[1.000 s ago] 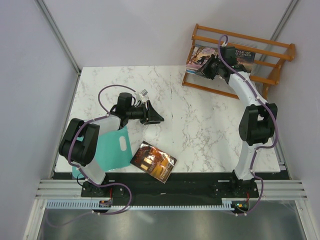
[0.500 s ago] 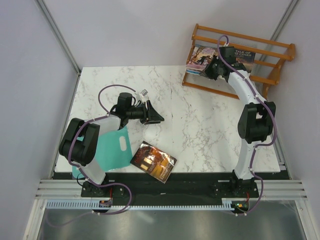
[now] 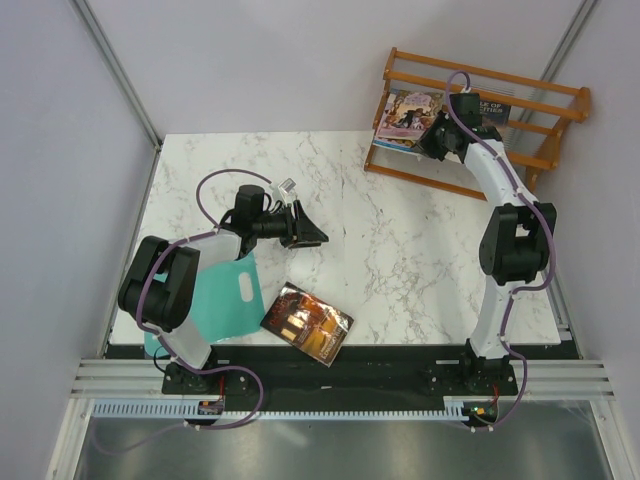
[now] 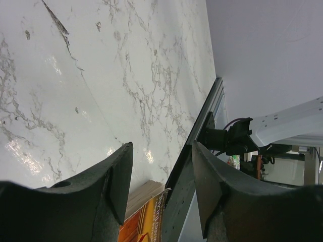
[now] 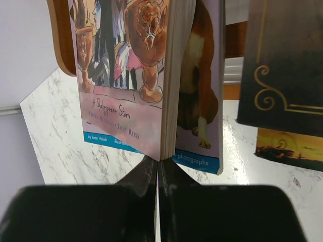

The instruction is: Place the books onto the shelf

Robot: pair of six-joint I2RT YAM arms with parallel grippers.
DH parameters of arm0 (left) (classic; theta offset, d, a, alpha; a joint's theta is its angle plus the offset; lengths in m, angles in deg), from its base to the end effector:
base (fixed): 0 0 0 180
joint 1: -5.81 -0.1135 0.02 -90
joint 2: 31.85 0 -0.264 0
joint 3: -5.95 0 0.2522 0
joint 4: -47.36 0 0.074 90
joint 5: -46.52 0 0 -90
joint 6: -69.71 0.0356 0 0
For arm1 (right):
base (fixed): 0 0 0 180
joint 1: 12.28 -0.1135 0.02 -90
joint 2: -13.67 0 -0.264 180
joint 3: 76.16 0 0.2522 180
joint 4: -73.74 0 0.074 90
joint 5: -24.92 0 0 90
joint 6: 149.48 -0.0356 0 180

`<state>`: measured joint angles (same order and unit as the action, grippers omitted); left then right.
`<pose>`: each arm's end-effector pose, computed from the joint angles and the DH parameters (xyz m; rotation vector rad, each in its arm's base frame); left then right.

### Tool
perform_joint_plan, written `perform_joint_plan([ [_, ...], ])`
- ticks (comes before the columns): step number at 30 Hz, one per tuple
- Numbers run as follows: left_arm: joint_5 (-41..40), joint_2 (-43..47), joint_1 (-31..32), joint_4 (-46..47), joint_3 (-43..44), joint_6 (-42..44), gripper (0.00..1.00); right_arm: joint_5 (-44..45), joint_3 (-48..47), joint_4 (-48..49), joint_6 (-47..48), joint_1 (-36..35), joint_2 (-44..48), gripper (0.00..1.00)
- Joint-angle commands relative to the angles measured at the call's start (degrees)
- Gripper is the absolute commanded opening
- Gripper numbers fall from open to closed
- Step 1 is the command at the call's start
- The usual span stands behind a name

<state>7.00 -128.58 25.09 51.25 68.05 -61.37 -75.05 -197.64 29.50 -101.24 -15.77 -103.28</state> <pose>0.3133 -0.1387 0.1830 0.1631 2.2693 -1.5239 0.4737 0.0351 0.2991 0.6720 2.2270 0.6068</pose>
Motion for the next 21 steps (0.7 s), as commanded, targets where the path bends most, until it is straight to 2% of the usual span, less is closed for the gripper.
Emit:
perform_joint_plan([
  [1,0.67,0.05,-0.30,2.21,-0.35,-0.41,0.57,1.63,-0.65,0.25,0.27,0.76,2.16,0.00],
  [8,0.67,0.31,-0.30,2.21,-0.44,-0.40,0.57,-0.74,0.49,0.25,0.97,0.76,3.91,0.00],
  [14,-0.81,1.89,-0.48,-3.22,0.27,3.19,0.59,-2.59,9.18,-0.89,6.32,-0.90,13.04,0.02],
  [15,-1.34,2.15,-0.48,-4.37,0.53,4.50,0.60,-2.85,11.72,-1.33,7.21,-1.60,15.84,0.04],
  [16,-1.87,3.11,-0.57,-7.60,0.97,5.13,0.61,-3.12,13.05,-2.29,8.17,-1.96,17.18,0.13],
  [18,-4.50,4.52,-0.66,-11.30,1.32,6.97,0.63,-3.99,18.04,-2.65,11.24,-3.71,21.31,0.22],
  [20,-9.23,7.60,-0.57,-19.02,1.32,8.03,0.68,-4.09,21.22,-4.05,13.27,-5.91,24.64,0.35],
  [21,-10.91,8.91,-0.57,-21.84,1.06,8.99,0.70,-4.17,24.37,-4.84,15.37,-8.18,25.53,0.46],
])
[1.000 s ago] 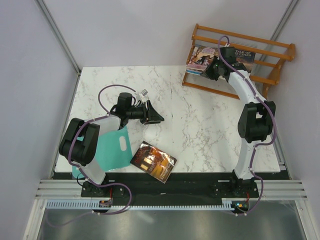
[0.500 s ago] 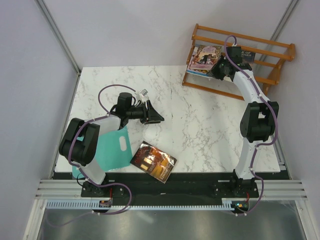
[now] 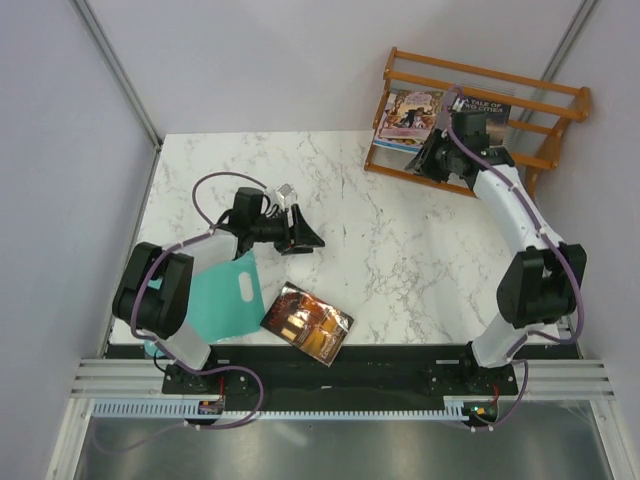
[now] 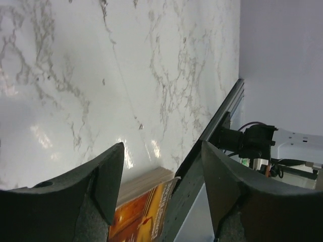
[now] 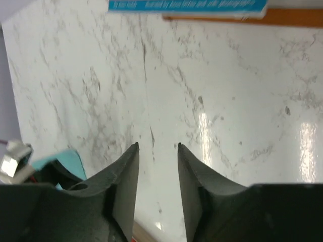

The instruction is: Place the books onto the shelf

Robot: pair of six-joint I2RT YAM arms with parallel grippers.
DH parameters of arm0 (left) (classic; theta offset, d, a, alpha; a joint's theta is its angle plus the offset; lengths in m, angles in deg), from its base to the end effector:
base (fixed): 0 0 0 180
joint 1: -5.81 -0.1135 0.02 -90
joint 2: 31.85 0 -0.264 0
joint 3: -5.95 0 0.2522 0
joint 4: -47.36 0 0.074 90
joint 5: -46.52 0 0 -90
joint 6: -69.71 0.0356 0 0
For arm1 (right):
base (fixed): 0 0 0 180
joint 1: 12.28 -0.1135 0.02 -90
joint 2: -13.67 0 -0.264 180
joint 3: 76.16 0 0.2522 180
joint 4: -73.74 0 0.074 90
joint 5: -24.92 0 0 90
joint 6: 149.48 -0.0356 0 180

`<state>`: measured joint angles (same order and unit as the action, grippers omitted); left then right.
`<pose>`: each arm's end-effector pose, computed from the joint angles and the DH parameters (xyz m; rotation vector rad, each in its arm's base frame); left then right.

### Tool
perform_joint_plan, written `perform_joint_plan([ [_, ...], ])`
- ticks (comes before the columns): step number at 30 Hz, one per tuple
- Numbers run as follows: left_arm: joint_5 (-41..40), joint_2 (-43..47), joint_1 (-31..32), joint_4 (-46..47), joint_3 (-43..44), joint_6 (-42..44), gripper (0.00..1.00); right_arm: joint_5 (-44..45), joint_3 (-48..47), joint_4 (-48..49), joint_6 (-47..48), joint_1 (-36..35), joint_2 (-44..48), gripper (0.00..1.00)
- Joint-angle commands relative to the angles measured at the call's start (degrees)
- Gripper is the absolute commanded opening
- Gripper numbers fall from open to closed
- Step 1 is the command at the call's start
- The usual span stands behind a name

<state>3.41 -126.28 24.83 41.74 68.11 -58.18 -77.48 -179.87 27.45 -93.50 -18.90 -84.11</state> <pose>0.3047 -0.1325 0.1817 0.1051 2.3733 -1.4275 0.3860 0.0525 0.3307 0.4379 2.2905 0.6113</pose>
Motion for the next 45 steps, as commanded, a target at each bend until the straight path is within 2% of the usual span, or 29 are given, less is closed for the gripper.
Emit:
perform_joint_plan([
  [1,-9.17,7.94,-0.31,-14.88,0.56,5.90,0.72,-1.66,8.28,-4.02,8.52,-6.38,7.07,0.53],
  [2,-12.67,11.08,-0.31,-20.13,-0.06,5.90,0.73,-1.83,10.22,-4.29,9.40,-7.70,8.64,0.58],
  [3,-14.18,12.85,-0.31,-22.62,-1.63,5.29,0.73,-2.10,14.15,-4.64,10.37,-10.32,9.44,0.69],
  [5,-16.30,19.68,-0.22,-27.89,-4.09,3.80,0.74,-3.41,20.21,-4.12,10.64,-14.45,11.63,0.78],
  [6,-17.27,22.25,-0.22,-30.01,-6.63,3.09,0.74,-3.68,21.99,-3.77,10.55,-16.05,12.34,0.85],
  [9,-20.87,32.71,-0.04,-38.44,-10.24,0.10,0.74,-3.68,27.62,-2.27,10.47,-22.38,13.75,0.97],
  [12,-22.55,38.77,0.66,-46.43,-13.23,-1.48,0.74,-6.92,32.02,0.80,9.33,-26.25,12.35,0.98],
  [18,-23.07,42.84,6.80,-52.52,-19.65,-8.16,0.70,-12.20,35.11,9.32,5.11,-31.26,7.52,0.98],
  [24,-27.29,39.15,13.65,-55.78,-20.01,-10.88,0.70,-15.19,32.74,12.76,2.73,-36.27,1.63,0.98],
  [27,-29.58,37.13,14.98,-53.94,-19.92,-12.56,0.71,-16.42,31.68,13.37,1.95,-38.91,-1.09,0.98],
  [33,-29.49,28.27,15.34,-40.32,-21.60,-15.46,0.72,-19.76,31.85,17.14,-0.95,-42.34,-4.53,0.95],
  [38,-30.64,18.34,15.43,-34.70,-16.07,-13.97,0.73,-25.91,35.28,27.05,-5.44,-42.69,-4.70,0.78],
  [40,-30.98,17.01,15.51,-33.81,-13.79,-13.62,0.73,-28.19,36.85,30.32,-7.89,-42.69,-4.18,0.73],
  [41,-31.16,16.65,15.51,-33.37,-13.08,-13.53,0.72,-28.55,37.21,32.08,-8.51,-42.61,-4.09,0.67],
  [45,-33.53,17.43,15.51,-32.84,-10.35,-13.18,0.72,-30.31,38.97,38.06,-11.06,-42.61,-3.21,0.62],
])
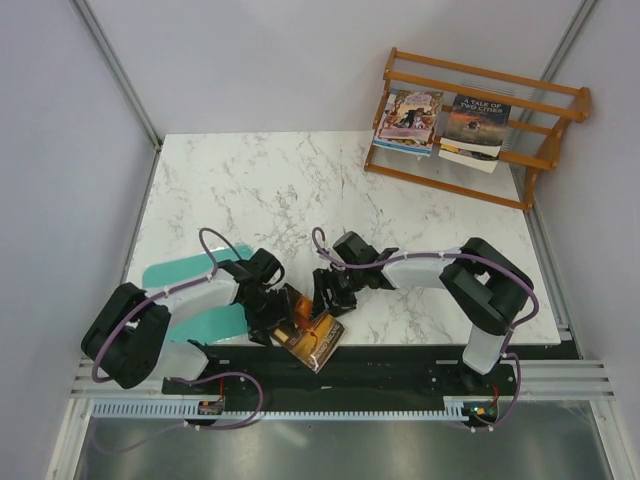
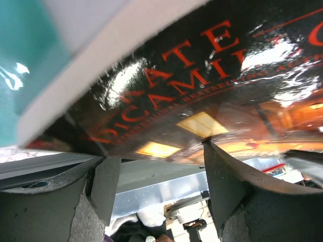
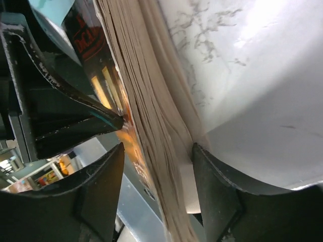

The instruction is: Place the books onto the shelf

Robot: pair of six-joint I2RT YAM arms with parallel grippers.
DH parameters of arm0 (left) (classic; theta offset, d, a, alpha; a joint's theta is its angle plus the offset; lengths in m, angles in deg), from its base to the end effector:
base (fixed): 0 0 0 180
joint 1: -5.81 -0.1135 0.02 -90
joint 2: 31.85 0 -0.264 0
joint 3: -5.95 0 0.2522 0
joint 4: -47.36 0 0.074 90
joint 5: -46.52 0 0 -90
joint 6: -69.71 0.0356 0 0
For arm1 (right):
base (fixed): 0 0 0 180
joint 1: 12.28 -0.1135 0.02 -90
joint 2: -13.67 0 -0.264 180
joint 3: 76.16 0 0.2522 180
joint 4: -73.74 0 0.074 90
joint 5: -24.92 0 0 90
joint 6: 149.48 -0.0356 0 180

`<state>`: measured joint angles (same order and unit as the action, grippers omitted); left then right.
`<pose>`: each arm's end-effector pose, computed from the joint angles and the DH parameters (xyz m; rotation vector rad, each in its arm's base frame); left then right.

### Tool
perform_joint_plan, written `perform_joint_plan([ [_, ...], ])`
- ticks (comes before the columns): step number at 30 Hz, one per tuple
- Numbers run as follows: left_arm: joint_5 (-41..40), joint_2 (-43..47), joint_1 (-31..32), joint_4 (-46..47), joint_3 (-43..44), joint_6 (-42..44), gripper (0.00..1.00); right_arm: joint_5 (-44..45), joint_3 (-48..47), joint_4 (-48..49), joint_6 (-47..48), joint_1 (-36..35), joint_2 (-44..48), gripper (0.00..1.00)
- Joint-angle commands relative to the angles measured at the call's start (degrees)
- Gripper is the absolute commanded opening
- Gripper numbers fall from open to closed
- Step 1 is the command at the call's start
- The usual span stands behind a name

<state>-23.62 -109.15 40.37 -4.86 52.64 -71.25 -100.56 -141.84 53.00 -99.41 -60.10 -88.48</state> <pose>0.1516 -0.1191 0.1360 0.3894 -2.9295 0.5055 0.2091 0.2615 0.1351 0.4644 -2.8293 -1.2404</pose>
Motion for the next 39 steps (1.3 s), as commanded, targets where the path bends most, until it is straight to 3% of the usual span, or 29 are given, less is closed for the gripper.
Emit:
perform_joint_plan([
  [1,-6.85,0.74,-0.03,13.67,5.91,0.07,0.72,-8.36,1.99,14.17,-6.04,-1.41,1.25,0.62],
  [3,-7.81,1.71,-0.03,13.85,6.62,0.16,0.72,-9.07,2.70,17.70,-8.06,-1.41,0.99,0.58],
  [5,-8.60,3.20,-0.03,13.76,7.32,0.16,0.72,-9.34,3.31,19.72,-9.38,-1.41,0.55,0.42],
  [6,-9.13,3.64,-0.11,13.67,7.59,0.42,0.73,-9.34,3.32,19.90,-9.47,-1.41,0.11,0.33],
  [7,-9.31,4.08,-0.11,13.59,7.94,0.60,0.73,-9.08,3.32,20.16,-9.73,-1.41,-0.07,0.08],
  [8,-9.40,4.43,-0.11,13.58,8.20,0.77,0.72,-8.64,3.40,20.51,-10.17,-1.41,-0.07,0.00],
  [12,-12.20,7.15,-0.11,10.69,9.17,1.74,0.72,-6.62,3.40,20.43,-10.44,-0.36,1.59,0.00],
  [18,-18.00,14.27,-0.46,7.87,10.05,2.36,0.74,-5.91,3.58,23.41,-10.61,6.57,5.29,0.00],
  [25,-19.59,20.51,-1.78,15.76,8.12,2.62,1.00,-11.27,0.95,31.67,-14.39,12.21,6.79,0.00],
  [30,-19.33,23.68,-3.54,26.21,4.79,3.59,1.00,-13.82,-0.46,35.36,-16.76,13.27,8.63,0.00],
  [37,-14.67,18.60,-5.91,34.05,4.16,2.53,1.00,-17.24,1.56,48.00,-25.11,13.36,9.25,0.00],
  [39,-12.40,17.36,-6.09,36.60,4.08,2.53,0.92,-17.77,2.52,50.56,-28.09,13.36,8.90,0.00],
])
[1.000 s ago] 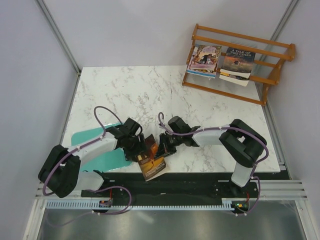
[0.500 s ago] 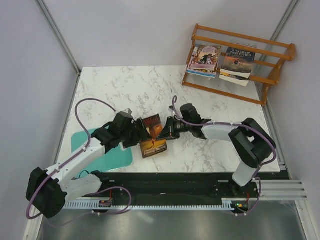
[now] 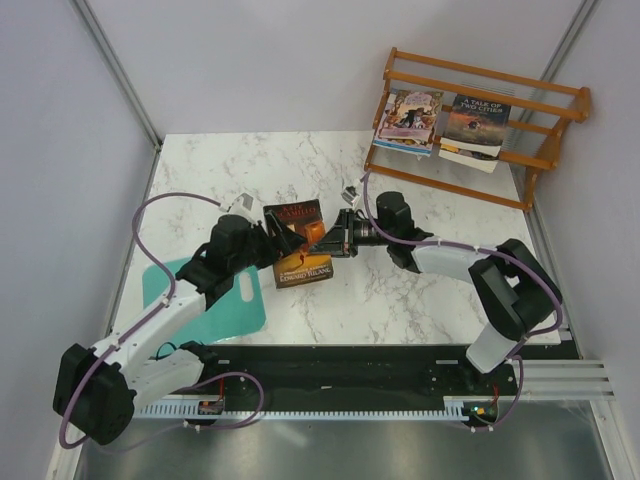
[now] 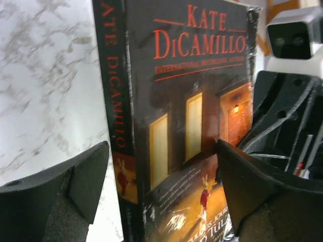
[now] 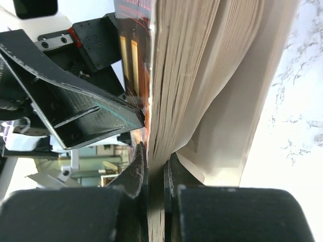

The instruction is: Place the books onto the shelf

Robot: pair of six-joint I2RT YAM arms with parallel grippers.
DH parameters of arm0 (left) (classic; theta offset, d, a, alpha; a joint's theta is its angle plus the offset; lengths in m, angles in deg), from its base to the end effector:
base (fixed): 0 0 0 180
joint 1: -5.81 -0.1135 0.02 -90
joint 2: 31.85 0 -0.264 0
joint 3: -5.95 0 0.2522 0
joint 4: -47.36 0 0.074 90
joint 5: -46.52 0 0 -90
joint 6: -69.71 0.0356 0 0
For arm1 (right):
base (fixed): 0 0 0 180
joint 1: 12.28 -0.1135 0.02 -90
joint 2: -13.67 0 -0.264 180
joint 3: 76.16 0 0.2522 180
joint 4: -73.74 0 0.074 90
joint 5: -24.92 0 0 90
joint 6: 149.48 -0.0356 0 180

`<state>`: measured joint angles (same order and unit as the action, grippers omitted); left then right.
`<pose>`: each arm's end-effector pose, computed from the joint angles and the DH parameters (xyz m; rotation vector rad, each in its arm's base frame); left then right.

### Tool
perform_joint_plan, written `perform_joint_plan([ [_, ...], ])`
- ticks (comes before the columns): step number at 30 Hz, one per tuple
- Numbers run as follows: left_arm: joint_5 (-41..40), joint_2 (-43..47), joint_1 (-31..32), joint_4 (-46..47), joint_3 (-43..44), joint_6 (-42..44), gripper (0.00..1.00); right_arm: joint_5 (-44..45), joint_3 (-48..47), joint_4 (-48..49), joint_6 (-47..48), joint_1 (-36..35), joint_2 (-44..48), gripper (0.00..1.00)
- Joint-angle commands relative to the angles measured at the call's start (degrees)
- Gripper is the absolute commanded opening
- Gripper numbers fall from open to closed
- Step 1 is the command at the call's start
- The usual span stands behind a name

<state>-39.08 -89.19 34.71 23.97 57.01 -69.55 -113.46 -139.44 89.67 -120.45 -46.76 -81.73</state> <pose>0.1942 -0.1103 0.2540 -0.3432 2.1916 -0.8787 0.2753 0.2213 0.2150 -0.2108 2.2318 1.8221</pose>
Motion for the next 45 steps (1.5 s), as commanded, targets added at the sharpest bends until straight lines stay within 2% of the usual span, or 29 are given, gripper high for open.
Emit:
perform_joint_plan([
  [1,4.02,-2.86,-0.69,11.78,-0.47,1.09,0.52,-5.06,0.47,16.25,-7.93,0.03,1.97,0.00],
  [2,5.34,-3.39,-0.78,12.96,-0.39,0.83,0.24,-5.49,0.73,16.36,-8.20,0.03,1.62,0.01],
  [3,5.53,-3.48,-0.78,13.75,-0.04,0.57,0.02,-5.50,0.91,16.10,-8.03,0.11,1.44,0.07],
  [4,5.53,-3.65,-0.95,14.28,0.49,0.48,0.02,-5.41,1.09,14.45,-7.33,0.03,1.53,0.15],
  [5,5.79,-3.57,-1.04,14.63,1.71,0.65,0.02,-3.41,1.26,11.73,-6.10,0.29,1.88,0.31],
  [7,6.05,-3.57,-1.40,14.38,3.21,1.00,0.02,0.37,0.83,-1.86,1.96,0.55,3.71,0.42],
  [8,6.40,-3.65,-1.74,14.37,4.70,1.09,0.02,4.83,0.30,-6.53,4.87,0.73,4.51,0.53],
  [9,6.67,-3.57,-2.27,14.55,5.41,1.09,0.02,6.88,0.21,-12.67,8.38,0.73,5.39,0.56],
  [10,8.67,-3.65,-2.62,15.07,6.02,1.00,0.02,8.20,0.56,-14.21,9.11,0.73,6.79,0.60],
  [11,9.74,-4.09,-2.97,16.90,6.81,0.83,0.02,9.78,1.08,-14.57,9.11,0.90,7.50,0.67],
  [13,13.68,-4.79,-3.50,19.63,7.52,-0.39,0.02,10.76,2.05,-14.14,8.41,0.91,8.73,0.69],
  [14,15.01,-5.84,-3.59,22.78,7.53,-1.01,0.02,11.20,2.32,-13.53,8.06,0.99,9.00,0.73],
  [22,25.12,-14.19,-4.21,36.51,9.28,-8.40,0.02,12.17,8.10,-4.31,2.18,1.69,11.19,0.77],
  [26,26.97,-17.01,-5.43,41.70,9.55,-10.51,0.02,12.08,12.94,5.52,-4.05,3.10,13.21,0.79],
  [29,28.11,-18.94,-7.54,43.55,10.07,-11.21,0.02,12.61,15.94,9.32,-6.26,3.80,14.88,0.79],
  [33,30.83,-21.84,-8.87,45.48,11.30,-12.70,0.02,14.89,17.96,10.03,-6.97,4.33,18.22,0.76],
  [37,31.98,-24.04,-8.87,47.32,11.22,-13.76,0.02,16.91,17.44,10.30,-7.06,4.51,19.54,0.67],
  [45,32.60,-26.59,-8.87,51.29,9.28,-16.49,0.02,17.00,14.89,11.88,-7.32,4.51,15.77,0.68],
])
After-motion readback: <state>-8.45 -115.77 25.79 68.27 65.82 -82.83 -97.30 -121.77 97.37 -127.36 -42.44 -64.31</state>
